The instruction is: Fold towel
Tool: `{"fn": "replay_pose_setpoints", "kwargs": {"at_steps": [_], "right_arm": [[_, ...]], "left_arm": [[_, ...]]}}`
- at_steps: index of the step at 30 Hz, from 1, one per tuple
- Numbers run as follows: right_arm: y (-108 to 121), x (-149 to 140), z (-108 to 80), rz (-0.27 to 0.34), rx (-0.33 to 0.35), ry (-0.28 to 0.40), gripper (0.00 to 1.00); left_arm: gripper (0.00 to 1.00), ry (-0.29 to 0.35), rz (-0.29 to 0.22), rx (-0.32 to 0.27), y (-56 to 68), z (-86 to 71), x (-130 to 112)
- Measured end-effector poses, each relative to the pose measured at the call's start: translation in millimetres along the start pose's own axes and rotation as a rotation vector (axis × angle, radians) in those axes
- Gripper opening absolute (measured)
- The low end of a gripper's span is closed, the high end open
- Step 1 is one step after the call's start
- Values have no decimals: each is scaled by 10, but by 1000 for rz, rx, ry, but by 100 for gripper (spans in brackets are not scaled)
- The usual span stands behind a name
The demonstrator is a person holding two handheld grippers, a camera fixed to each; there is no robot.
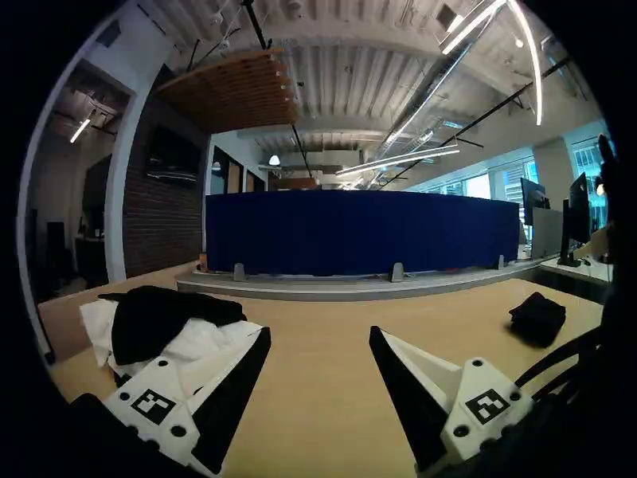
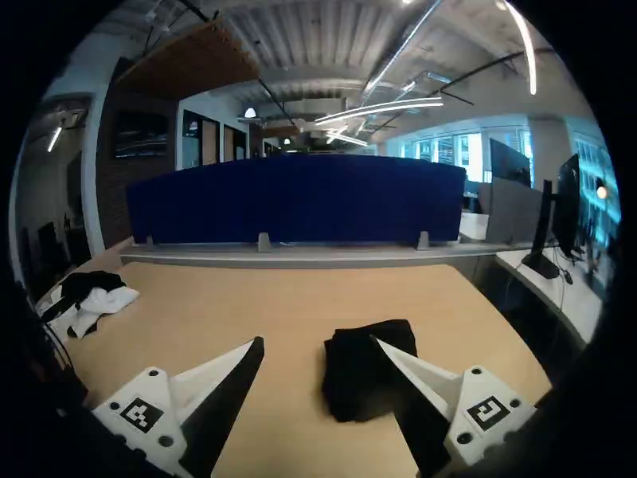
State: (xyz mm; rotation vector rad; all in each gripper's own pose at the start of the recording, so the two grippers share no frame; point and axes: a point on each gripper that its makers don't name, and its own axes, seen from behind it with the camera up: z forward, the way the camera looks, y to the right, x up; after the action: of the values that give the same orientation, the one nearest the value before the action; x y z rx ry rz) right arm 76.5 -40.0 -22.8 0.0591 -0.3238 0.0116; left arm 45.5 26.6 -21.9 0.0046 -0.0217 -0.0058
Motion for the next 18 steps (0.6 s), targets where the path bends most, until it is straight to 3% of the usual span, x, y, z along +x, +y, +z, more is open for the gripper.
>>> {"fn": "replay_pose_setpoints", "kwargs": {"at_steps": [9,18], "right_arm": [[-143,-64,107,-16,13,10,100],[-77,-134,173,-20,-19,9,100]], "left_arm": [[92,13,19,-14,-69,99,-214],[92,14,-3,-17,-188,198,-325]]}}
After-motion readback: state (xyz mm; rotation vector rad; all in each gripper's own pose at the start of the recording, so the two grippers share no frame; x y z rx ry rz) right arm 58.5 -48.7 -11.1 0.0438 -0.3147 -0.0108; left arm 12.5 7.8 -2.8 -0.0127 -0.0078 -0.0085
